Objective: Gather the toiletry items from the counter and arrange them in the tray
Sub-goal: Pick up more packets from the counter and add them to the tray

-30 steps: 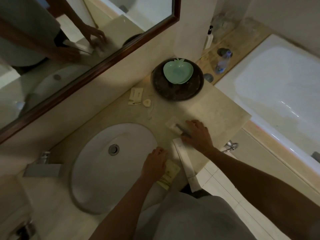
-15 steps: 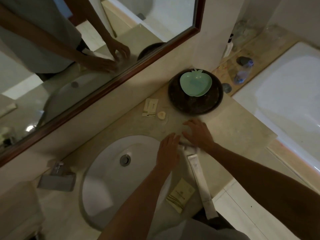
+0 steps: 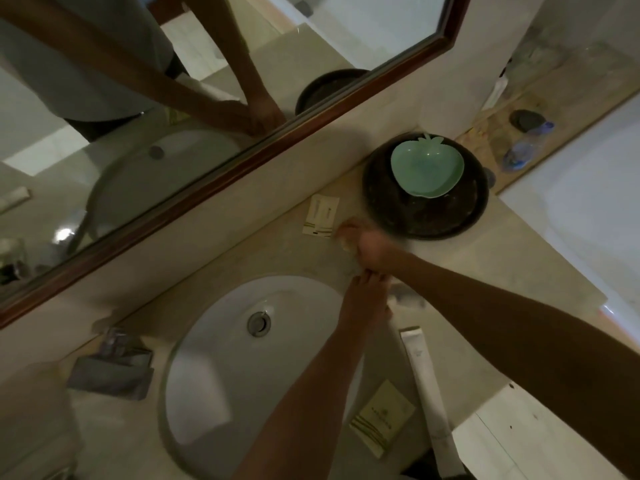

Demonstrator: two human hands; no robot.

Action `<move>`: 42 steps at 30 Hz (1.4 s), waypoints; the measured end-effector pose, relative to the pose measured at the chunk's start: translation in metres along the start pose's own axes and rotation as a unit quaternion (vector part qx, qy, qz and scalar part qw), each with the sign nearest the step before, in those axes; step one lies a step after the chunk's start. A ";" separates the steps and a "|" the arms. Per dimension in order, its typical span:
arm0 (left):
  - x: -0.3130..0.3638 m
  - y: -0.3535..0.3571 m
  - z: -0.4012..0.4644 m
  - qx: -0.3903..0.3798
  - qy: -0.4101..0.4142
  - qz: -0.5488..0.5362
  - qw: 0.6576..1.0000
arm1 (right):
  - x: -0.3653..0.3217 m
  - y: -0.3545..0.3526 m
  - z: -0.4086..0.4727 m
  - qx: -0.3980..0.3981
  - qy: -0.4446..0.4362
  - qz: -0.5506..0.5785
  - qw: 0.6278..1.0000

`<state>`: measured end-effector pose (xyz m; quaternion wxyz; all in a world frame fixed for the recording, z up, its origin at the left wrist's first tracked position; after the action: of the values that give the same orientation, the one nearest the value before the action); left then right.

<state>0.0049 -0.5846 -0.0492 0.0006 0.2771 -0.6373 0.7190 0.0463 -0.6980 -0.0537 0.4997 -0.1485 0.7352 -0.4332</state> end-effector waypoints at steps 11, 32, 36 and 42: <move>-0.042 -0.020 -0.070 -0.007 0.017 0.037 0.999 | -0.049 0.003 -0.026 0.035 -0.040 -0.060 0.997; -0.303 -0.218 -0.560 0.072 -0.295 0.114 0.946 | -0.426 0.268 -0.225 -0.103 -0.246 -0.008 0.964; -0.344 -0.238 -0.625 0.083 -0.329 0.124 0.932 | -0.473 0.313 -0.245 -0.150 -0.250 -0.026 0.956; -0.390 -0.246 -0.657 0.075 -0.345 0.139 0.925 | -0.501 0.356 -0.263 -0.179 -0.271 -0.062 0.944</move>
<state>0.1603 0.2014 -0.0022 -0.3406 0.4158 -0.5744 0.6174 0.1243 -0.0368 0.0030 0.6174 -0.3929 0.6265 -0.2684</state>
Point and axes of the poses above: each hand's wrist, its own z-axis towards the middle knuckle, its own y-axis out of the palm, x = y × z, the point moved 4 cm from there along z, towards the middle knuckle, and after that the axes turned 13 degrees about x, right-handed, at the moved point
